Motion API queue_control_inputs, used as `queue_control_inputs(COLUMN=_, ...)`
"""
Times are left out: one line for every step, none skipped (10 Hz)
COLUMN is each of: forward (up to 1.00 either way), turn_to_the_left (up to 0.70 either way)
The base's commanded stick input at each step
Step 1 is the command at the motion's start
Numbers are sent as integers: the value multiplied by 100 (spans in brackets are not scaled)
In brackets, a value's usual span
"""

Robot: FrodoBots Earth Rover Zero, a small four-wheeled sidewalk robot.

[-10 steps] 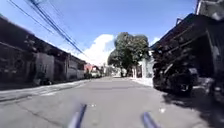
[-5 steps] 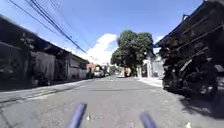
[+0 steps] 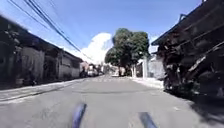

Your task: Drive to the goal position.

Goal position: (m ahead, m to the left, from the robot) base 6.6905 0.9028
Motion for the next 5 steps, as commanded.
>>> queue_control_inputs(forward=100, turn_to_the_left=10)
queue_control_inputs(forward=100, turn_to_the_left=11)
queue_control_inputs(forward=100, turn_to_the_left=10)
queue_control_inputs(forward=100, turn_to_the_left=10)
queue_control_inputs(forward=100, turn_to_the_left=9)
